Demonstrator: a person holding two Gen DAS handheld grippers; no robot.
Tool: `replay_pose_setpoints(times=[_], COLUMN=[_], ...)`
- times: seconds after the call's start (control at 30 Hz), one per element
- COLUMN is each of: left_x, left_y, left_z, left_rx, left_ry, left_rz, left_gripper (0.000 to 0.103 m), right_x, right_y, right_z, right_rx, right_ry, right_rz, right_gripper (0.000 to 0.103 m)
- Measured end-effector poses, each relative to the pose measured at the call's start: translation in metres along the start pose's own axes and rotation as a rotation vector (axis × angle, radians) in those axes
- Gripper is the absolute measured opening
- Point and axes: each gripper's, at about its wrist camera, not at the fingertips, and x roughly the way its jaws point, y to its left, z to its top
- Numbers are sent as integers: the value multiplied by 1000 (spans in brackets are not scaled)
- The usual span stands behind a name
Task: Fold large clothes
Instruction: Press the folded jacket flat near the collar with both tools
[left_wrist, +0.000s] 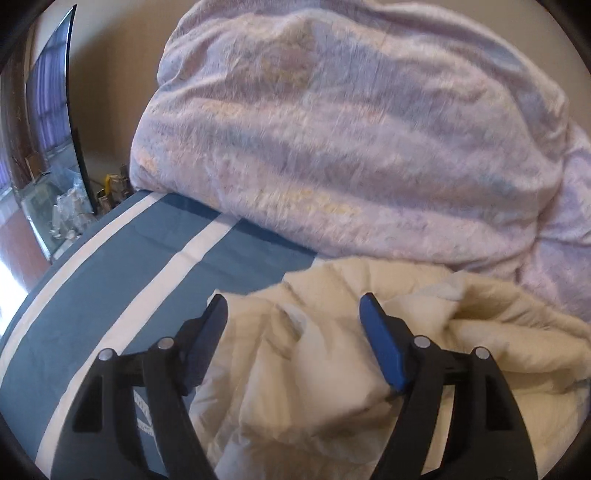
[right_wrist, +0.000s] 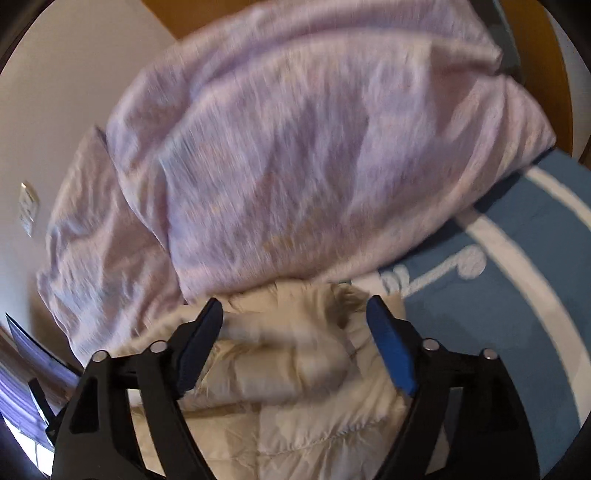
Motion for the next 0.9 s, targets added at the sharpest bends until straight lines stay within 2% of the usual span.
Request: replay_pose_setpoints(times=[0.17, 0.27, 0.4, 0.7, 0.9], left_x=[-38, -59, -70, -30, 7], left_y=[5, 4, -7, -49, -59], left_z=[6, 4, -3, -21, -30], left_rx=[39, 58, 102, 234, 264], left_ry=[-76, -111, -121, -84, -46], left_rz=[-10, -24, -32, 65, 126], left_gripper=[85, 89, 91, 91, 91], right_x=[-38, -42, -30, 28, 61], right_y=[15, 27, 45, 74, 57], right_z=[1, -3, -15, -37, -50], right_rx=[-91, -161, -271, -503, -504], right_ry=[-82, -68, -24, 25, 102], right_rz=[16, 12, -37, -266, -363], right_gripper=[82, 82, 82, 81, 81])
